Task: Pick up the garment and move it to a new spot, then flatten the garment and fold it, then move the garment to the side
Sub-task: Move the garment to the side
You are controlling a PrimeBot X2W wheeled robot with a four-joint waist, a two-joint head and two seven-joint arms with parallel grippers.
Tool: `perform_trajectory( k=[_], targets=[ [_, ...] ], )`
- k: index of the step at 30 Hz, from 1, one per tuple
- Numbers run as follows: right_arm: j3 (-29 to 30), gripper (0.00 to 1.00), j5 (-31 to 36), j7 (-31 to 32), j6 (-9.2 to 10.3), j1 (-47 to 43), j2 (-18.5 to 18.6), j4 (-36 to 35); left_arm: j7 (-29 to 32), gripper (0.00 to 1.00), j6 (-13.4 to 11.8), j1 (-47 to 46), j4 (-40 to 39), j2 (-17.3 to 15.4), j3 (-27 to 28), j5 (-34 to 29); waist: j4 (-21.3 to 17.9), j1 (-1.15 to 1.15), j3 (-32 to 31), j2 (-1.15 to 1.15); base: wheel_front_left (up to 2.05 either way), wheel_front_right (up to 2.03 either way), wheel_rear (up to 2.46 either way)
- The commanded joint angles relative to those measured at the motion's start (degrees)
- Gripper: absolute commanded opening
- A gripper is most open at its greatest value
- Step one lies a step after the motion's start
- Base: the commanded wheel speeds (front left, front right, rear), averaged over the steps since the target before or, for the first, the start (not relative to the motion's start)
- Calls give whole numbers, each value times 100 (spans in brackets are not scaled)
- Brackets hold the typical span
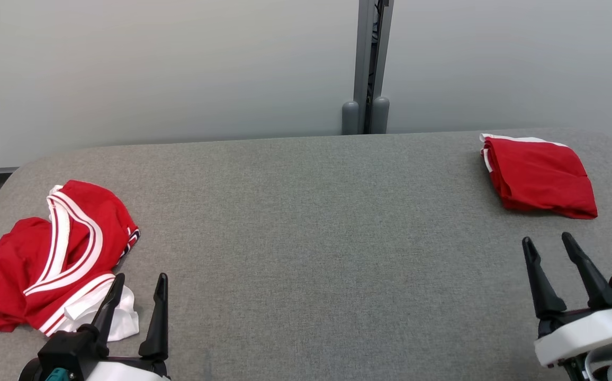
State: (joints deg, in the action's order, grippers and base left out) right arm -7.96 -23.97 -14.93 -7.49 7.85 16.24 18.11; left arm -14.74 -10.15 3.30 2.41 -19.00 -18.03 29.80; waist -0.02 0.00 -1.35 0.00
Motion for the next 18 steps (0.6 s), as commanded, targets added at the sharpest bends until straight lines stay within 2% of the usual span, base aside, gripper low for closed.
perform_trajectory(
  k=[1, 7, 18],
  targets=[
    [62, 100, 99, -28, -2, -145, -53, -105, -42, 100, 23, 34, 17, 12, 53, -53, 24, 0, 7, 0, 0, 0, 0],
    [305, 100, 254, -28, -2, -617, -401, -536, -46, 100, 102, 131, -39, 224, 342, -233, 79, 0, 3, 0, 0, 0, 0],
    [295, 100, 609, -29, -2, -797, -543, -721, -49, 100, 352, 332, -3, 517, 690, -689, 71, 0, 16, 0, 0, 0, 0]
  ],
)
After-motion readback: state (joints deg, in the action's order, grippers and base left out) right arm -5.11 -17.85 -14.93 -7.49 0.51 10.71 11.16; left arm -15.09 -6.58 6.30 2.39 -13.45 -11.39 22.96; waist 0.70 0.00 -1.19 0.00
